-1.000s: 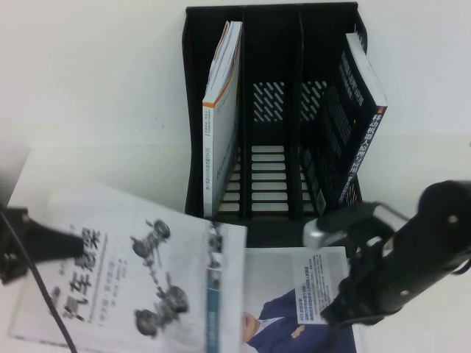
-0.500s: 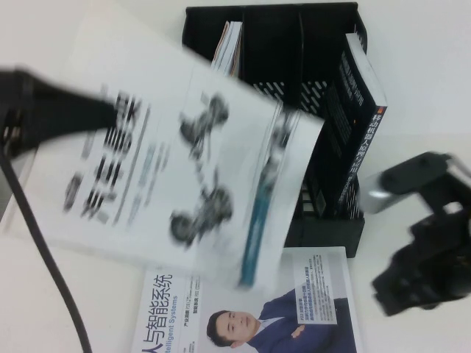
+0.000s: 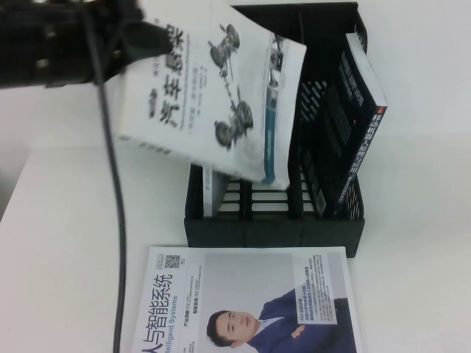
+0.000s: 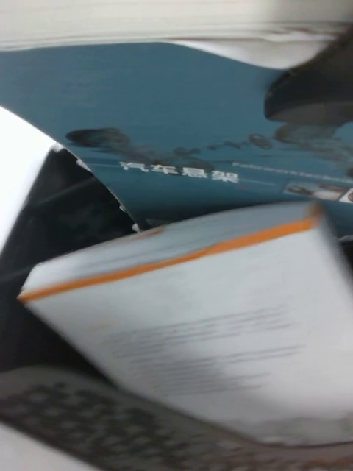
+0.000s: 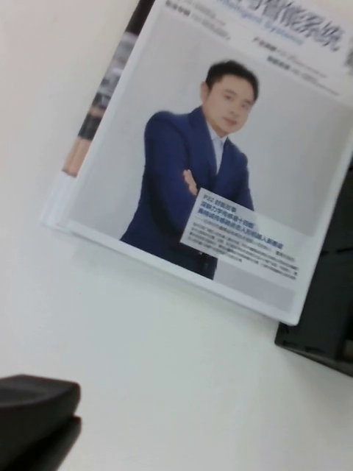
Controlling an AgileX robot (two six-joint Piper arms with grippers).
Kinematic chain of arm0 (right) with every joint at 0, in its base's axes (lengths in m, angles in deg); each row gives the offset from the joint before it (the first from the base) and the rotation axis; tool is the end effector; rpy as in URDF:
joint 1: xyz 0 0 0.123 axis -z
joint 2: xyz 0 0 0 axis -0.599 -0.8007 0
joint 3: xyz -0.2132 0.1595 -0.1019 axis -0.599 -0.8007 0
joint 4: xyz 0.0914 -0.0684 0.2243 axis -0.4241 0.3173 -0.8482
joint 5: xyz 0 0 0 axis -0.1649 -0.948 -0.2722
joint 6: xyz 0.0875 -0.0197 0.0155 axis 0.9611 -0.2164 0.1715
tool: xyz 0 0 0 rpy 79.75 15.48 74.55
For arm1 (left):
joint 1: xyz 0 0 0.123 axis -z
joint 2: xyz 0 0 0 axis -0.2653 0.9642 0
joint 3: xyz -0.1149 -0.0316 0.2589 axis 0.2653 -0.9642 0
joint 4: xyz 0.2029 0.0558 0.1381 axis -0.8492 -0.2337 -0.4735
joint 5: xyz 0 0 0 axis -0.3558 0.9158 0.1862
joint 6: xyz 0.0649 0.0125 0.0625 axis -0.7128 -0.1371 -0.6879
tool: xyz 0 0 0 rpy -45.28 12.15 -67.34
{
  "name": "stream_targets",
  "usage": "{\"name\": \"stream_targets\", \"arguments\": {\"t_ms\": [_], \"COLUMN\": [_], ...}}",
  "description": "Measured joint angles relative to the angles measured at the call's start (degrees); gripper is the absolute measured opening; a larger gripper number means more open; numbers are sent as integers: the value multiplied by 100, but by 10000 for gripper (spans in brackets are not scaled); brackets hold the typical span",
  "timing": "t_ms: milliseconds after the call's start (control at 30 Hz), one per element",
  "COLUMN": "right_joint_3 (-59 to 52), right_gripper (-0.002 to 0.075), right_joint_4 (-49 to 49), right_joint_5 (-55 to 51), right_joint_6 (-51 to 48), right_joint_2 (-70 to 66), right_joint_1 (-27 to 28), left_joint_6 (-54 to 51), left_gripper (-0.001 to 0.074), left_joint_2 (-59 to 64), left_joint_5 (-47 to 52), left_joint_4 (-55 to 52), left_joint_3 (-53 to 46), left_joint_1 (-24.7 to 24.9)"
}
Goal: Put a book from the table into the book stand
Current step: Place the book on the book shelf
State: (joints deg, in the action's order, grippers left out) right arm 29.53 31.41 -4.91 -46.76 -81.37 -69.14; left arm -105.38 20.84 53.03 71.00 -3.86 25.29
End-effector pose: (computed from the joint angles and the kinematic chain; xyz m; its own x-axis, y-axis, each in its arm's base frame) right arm 0.1392 0.0873 0.3497 -0.7408 -0.2389 -0.6278 -0.3945 0.9112 0.1189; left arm 0.2908 -0.0988 0.4208 -0.6152 -0.3938 -0.6830 0.3407 0.6484 -0.6808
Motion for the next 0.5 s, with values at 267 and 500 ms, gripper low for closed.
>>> {"name": "stream_targets", "arguments": {"t_ms": [267,500], "right_joint_3": [0,0], "right_gripper": [-1,-1], "right_joint_4": [9,47], "right_joint_5": [-447,-718], "right_joint_6": [658,965], "right_joint_2": [1563,2400], "right_joint_1": [0,0], "left_joint_6": [414,659], "left_gripper": [120,120], "left_joint_2": [722,941], "left_joint_5": [-507,-579], "left_joint_4": [-638,-883], "left_joint_3": [636,757], "left_joint_1": [275,275]}}
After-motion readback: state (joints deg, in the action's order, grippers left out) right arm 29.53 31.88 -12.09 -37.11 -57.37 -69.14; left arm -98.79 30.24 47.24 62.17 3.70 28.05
